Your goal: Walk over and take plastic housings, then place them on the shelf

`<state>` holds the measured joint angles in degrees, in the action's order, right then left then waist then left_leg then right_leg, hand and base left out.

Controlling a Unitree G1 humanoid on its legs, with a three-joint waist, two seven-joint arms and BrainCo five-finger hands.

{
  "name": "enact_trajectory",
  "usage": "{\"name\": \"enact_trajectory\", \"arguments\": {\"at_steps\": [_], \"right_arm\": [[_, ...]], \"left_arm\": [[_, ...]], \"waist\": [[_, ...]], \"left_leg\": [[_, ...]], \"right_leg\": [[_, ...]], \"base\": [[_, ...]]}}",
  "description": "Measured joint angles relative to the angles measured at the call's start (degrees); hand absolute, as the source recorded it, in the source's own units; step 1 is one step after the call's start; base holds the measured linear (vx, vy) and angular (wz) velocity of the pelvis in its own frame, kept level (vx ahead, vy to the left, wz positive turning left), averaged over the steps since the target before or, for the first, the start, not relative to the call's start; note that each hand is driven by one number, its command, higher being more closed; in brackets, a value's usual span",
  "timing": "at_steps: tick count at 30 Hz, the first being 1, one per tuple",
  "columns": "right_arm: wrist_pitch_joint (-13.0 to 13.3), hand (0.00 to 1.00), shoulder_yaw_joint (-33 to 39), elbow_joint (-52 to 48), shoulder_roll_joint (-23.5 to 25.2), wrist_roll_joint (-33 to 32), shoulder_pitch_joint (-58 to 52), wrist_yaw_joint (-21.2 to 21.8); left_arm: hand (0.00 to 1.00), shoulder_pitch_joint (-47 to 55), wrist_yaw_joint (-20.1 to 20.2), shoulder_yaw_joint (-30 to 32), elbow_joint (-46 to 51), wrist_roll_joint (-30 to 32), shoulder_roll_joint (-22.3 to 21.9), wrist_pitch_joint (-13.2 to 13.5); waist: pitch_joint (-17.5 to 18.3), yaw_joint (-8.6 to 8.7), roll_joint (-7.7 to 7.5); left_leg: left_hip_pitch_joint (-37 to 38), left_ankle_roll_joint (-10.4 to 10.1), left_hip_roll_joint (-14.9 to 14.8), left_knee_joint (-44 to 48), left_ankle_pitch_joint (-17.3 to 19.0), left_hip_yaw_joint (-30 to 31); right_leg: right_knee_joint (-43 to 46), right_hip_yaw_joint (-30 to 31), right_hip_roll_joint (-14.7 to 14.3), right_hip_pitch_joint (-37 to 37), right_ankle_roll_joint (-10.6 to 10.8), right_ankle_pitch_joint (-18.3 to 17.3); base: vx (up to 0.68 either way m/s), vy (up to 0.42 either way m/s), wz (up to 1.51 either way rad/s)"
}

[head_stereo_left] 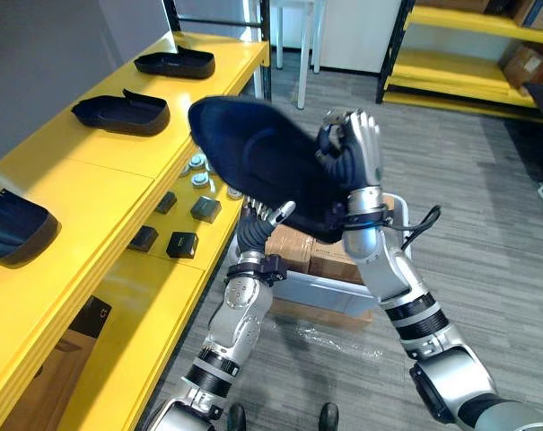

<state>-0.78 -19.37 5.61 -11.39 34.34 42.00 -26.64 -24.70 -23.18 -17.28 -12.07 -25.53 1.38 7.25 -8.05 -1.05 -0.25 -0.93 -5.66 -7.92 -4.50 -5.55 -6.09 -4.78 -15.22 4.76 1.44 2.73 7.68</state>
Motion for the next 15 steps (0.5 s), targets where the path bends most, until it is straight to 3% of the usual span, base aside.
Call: {"name": "enact_trajectory", "arguments": {"at_steps": [3,4,10,12,15], "right_arm": [[0.00,1.00,-0.03,-0.02,0.66,-0.04,-0.62,0.00],[0.00,1.00,-0.02,-0.14,0.78,-0.11,-1.20,0.00],[-0.03,1.00,-1.10,-0.36,2.13,-0.28,-3.24,-0.09],[-0.09,1.00,-1.22,-0.44,4.14,-0.34,-4.85,-0.66],[0.12,1.00,-2.30,-3.10,6.49,-0.35,-8.01,-2.00]], "left_arm": [[0.00,0.00,-0.09,-0.40,-0.92,-0.23,0.00,-0.76],[1.00,0.00,-0.02,-0.97,-1.46,-0.82,0.03,-0.76],[1.00,0.01,0.81,-3.42,-2.61,-10.45,-0.16,-0.49],[1.00,0.20,1.01,-3.30,-2.54,-17.61,-0.49,0.75],[1.00,1.45,0.84,-2.38,-1.99,-23.39,-1.97,1.97]], "waist": [[1.08,0.01,-0.88],[1.46,-0.01,-0.99],[2.43,0.07,-0.97],[3.10,0.02,-0.91],[3.93,0.19,-0.74]], "left_leg": [[0.10,0.07,0.06,-0.38,-0.31,0.09],[0.15,0.07,0.06,-0.37,-0.32,0.18],[0.64,-0.03,0.04,-0.37,-0.41,1.36],[0.65,-0.09,0.15,-0.40,-0.49,1.32],[0.68,-0.10,0.40,-0.40,-0.52,1.80]], "right_leg": [[-0.04,-0.01,0.12,-0.01,0.00,0.00],[-0.04,-0.06,0.13,-0.13,0.00,0.00],[-0.09,-1.09,0.18,-1.14,0.00,-0.02],[-0.09,-1.39,0.16,-1.18,0.03,-0.40],[-0.08,-2.54,0.39,-1.51,0.05,-0.99]], "base": [[-0.05,0.020,0.02],[-0.04,0.018,0.04],[-0.02,0.010,0.08],[0.00,0.000,0.00],[-0.01,0.000,0.07]]}}
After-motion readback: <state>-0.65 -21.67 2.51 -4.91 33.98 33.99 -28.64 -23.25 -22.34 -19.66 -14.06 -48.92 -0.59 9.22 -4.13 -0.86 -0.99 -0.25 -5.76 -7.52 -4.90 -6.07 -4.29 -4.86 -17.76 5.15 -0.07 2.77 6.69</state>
